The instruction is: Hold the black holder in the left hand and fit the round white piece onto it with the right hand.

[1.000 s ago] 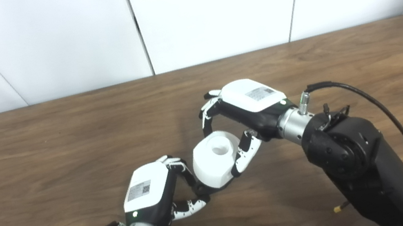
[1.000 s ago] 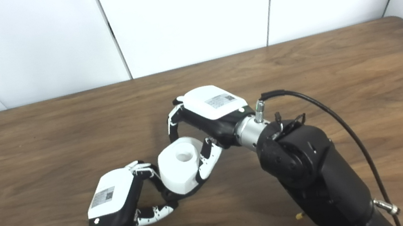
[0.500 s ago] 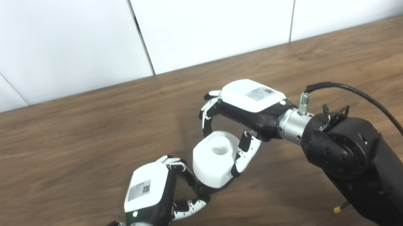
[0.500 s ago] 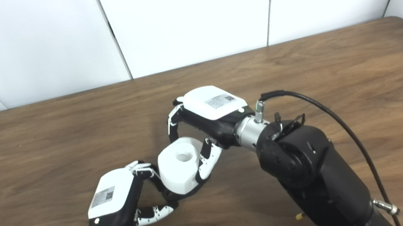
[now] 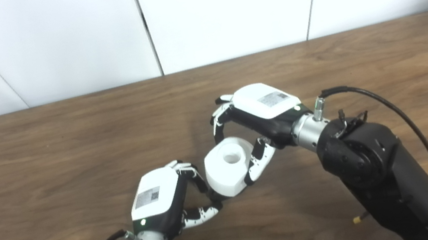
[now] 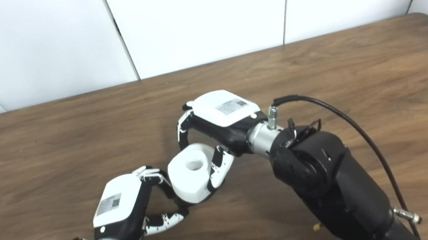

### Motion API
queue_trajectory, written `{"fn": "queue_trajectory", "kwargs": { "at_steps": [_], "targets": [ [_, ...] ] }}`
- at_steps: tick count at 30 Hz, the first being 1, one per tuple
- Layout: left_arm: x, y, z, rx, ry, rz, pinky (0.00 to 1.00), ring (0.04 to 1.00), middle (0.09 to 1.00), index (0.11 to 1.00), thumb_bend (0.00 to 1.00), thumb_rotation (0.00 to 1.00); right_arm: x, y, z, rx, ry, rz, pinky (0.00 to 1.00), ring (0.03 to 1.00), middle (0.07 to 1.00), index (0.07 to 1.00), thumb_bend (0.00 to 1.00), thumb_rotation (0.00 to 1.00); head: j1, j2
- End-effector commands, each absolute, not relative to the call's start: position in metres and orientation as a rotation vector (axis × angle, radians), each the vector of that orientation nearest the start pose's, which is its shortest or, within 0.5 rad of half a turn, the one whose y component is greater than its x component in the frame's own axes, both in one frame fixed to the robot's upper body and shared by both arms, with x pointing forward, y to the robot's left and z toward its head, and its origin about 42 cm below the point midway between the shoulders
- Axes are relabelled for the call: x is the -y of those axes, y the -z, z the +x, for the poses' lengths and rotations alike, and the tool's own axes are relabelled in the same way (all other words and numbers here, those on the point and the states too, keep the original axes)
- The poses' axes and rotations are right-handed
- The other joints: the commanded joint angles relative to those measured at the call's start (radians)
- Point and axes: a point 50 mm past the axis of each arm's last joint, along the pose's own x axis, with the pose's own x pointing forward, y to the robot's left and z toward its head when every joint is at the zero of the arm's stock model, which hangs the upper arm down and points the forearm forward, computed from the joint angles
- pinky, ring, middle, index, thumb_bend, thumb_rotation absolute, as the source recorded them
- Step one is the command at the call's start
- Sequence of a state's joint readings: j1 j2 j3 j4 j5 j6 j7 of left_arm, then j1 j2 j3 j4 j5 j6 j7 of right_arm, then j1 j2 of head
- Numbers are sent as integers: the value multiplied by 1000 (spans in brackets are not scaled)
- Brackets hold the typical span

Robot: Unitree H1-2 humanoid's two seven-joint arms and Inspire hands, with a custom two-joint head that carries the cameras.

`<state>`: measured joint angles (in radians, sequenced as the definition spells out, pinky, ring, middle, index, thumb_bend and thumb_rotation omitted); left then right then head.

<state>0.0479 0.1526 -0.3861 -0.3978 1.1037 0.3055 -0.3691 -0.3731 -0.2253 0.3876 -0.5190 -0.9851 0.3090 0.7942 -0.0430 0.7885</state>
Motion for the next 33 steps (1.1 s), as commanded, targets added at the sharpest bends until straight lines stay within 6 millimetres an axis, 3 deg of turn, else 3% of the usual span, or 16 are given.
{"fn": "queue_trajectory", "kwargs": {
  "at_steps": [1,17,25,26,28,33],
  "targets": [
    [-156,-131,230,-126,465,1157,832,888,788,486,520,46,133,-286,307,344,-578,-1301,884,935,796,483,524,132,0,1],
    [-153,-130,232,-122,459,1153,828,887,787,486,520,46,131,-284,308,341,-611,-1341,859,917,791,484,525,135,-1,0],
    [-154,-129,232,-129,453,1140,842,892,787,485,520,46,133,-285,310,314,-635,-1359,894,937,809,490,525,150,0,-1],
    [-154,-129,232,-128,452,1140,843,892,786,485,520,46,133,-286,310,312,-637,-1362,898,940,812,546,741,224,0,-1],
    [-154,-130,232,-125,455,1145,834,891,786,486,520,46,134,-286,310,306,-643,-1370,911,949,821,609,935,309,-2,-1],
    [-154,-130,232,-123,459,1154,825,888,785,486,520,46,136,-287,310,301,-643,-1381,924,959,830,644,996,361,-2,0]
  ]
}}
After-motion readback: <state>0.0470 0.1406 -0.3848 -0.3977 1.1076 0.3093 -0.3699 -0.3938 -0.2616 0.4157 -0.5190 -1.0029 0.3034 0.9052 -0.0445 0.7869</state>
